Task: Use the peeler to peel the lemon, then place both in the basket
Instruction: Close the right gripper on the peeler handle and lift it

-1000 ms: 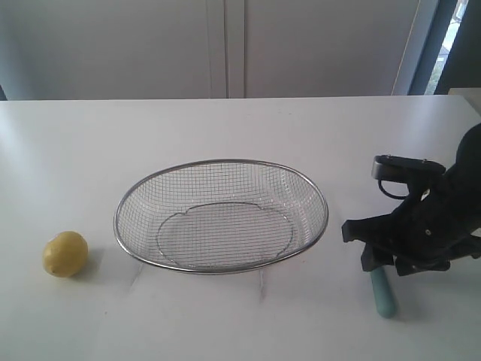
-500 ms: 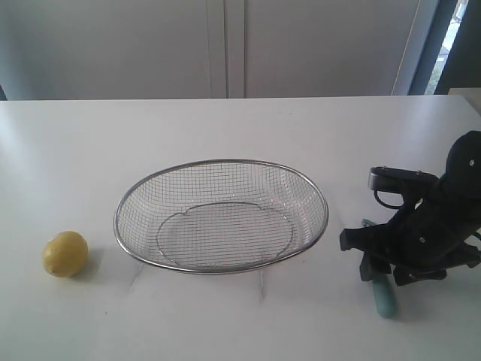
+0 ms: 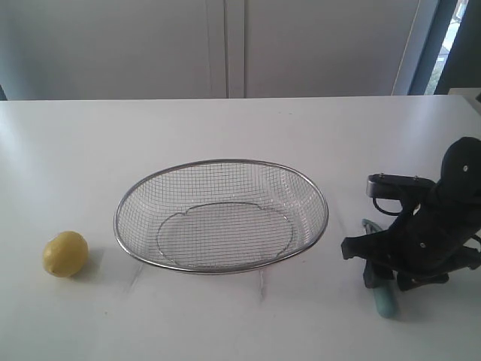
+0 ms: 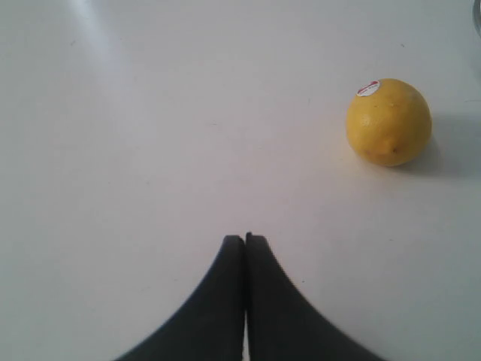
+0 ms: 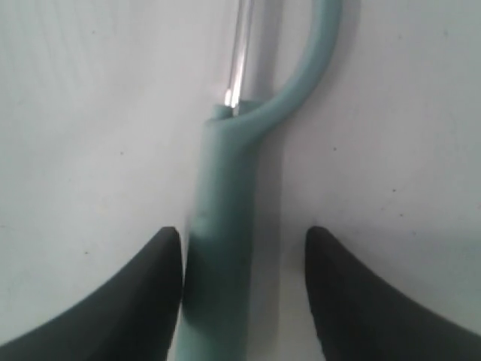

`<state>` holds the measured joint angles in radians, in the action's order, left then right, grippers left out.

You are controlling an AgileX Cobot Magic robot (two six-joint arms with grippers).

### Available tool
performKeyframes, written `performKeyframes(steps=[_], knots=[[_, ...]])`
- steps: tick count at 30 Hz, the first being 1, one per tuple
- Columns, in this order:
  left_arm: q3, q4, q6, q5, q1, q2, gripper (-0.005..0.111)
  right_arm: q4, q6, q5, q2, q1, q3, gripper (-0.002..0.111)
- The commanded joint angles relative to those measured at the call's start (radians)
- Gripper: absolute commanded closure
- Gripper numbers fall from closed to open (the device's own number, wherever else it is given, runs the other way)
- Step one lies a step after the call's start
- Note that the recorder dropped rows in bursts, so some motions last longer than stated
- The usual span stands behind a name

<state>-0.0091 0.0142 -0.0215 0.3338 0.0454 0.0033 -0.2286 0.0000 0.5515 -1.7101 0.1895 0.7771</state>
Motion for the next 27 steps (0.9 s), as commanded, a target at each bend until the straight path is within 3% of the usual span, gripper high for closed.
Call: performKeyframes(steps=[1,11,16,22,27], knots=[[0.009,-0.005,-0.001,0.004,0.002,-0.003,0.107,0.030,0.000,0.004,0.000,0.001,0.007,0.060],[0.009,-0.005,-0.001,0.004,0.002,-0.003,0.107,0.045,0.000,0.007,-0.009,0.001,0.007,0.066],[0.009,-0.005,-0.001,0.004,0.002,-0.003,0.107,0.045,0.000,0.019,-0.009,0.001,0.007,0.081],[0.009,-0.005,-0.001,0.004,0.002,-0.003,0.107,0.048,-0.006,0.034,-0.009,0.001,0.007,0.108],[0.009,-0.005,-0.001,0.004,0.002,-0.003,0.107,0.054,-0.022,0.034,-0.009,0.001,0.007,0.108]])
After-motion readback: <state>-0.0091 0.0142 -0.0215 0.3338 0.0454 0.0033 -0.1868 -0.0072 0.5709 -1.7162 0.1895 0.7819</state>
